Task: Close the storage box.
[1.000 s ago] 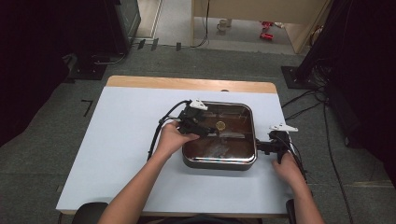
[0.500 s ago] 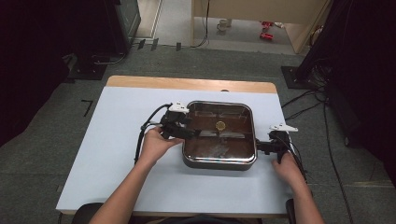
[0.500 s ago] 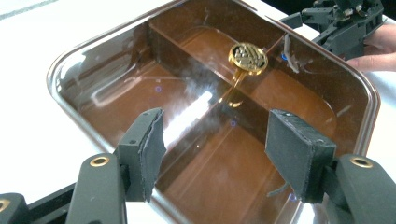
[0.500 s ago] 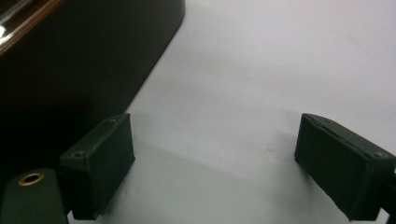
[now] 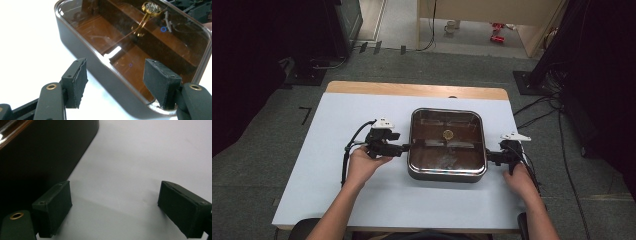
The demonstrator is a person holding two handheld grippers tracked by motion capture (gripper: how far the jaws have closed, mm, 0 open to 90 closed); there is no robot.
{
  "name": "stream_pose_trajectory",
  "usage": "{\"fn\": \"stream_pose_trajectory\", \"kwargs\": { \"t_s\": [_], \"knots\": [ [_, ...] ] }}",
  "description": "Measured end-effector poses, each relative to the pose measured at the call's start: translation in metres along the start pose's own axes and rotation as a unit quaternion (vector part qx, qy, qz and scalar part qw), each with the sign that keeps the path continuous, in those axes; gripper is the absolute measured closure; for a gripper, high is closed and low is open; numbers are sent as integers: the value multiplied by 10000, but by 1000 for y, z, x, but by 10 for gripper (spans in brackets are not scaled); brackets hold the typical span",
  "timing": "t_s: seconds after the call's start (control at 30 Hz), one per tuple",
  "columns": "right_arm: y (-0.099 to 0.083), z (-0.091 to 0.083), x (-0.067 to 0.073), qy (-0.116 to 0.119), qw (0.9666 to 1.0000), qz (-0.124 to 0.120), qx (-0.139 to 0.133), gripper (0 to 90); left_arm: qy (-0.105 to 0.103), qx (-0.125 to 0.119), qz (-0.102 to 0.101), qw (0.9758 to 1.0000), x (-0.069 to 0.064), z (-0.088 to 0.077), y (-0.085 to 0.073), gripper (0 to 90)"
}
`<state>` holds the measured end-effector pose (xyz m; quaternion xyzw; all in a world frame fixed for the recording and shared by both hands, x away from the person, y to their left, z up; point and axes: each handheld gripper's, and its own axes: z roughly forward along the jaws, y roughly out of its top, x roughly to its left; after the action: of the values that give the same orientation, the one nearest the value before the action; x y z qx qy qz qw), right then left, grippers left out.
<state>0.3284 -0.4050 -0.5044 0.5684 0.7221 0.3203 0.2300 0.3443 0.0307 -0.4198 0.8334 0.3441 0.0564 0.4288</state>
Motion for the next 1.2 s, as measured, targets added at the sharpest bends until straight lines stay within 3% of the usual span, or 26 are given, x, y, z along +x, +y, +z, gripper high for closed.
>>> {"fn": "stream_pose_trajectory", "kwargs": {
  "t_s": [0.23,0.5,0.63,0.77,0.93,1.03,1.13,1.2],
  "knots": [
    [0,0,0,1,10000,-1,0,112,54,87,-173,9998,3,-4,-25,346],
    [0,0,0,1,10000,2,0,112,658,158,-194,9975,0,-5,-48,349],
    [0,0,0,0,10000,3,-1,112,667,356,-259,9968,-3,1,-58,353],
    [0,0,0,1,10000,2,-1,112,696,430,-74,9966,-9,4,-66,316],
    [0,0,0,0,10000,0,-2,112,684,492,0,9964,-10,7,-75,277],
    [0,0,0,2,10000,3,-2,112,797,645,17,9947,-7,12,-80,262],
    [0,0,0,1,10000,2,-3,112,786,437,45,9959,-7,12,-85,255],
    [0,0,0,1,10000,2,-2,112,799,299,204,9961,-10,14,-90,233]
  ]
}}
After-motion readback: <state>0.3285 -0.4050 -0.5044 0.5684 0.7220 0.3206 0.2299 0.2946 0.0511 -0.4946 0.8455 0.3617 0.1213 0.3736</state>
